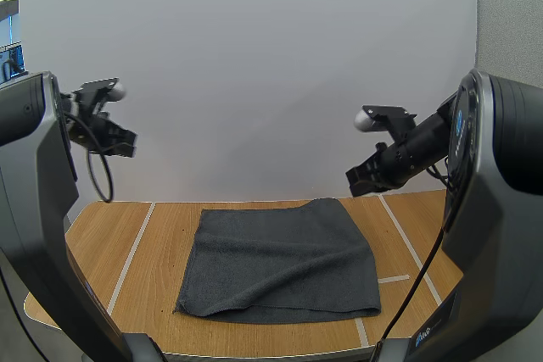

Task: Fold the towel

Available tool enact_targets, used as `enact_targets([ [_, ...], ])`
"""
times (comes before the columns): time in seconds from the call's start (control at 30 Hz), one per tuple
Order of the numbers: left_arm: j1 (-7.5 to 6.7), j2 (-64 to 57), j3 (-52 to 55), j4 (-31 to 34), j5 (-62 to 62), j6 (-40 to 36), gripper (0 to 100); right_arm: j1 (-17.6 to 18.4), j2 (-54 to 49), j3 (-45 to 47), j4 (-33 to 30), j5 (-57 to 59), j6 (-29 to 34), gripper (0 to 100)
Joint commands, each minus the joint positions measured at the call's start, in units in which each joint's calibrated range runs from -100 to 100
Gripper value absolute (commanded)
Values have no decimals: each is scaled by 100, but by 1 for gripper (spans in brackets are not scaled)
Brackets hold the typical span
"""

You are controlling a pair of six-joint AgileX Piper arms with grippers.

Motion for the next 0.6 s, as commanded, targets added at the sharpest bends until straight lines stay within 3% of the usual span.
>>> enact_targets([
  [0.0,-961,360,-1,505,-174,118,0,450,-352,560,-502,113,341,0],
  [0.2,-1448,818,-1,789,-1510,207,0,822,-907,1047,-739,113,701,0],
  [0.57,-1860,2165,-1,798,-2057,411,0,1501,-1487,2001,-1669,-363,1312,0],
])
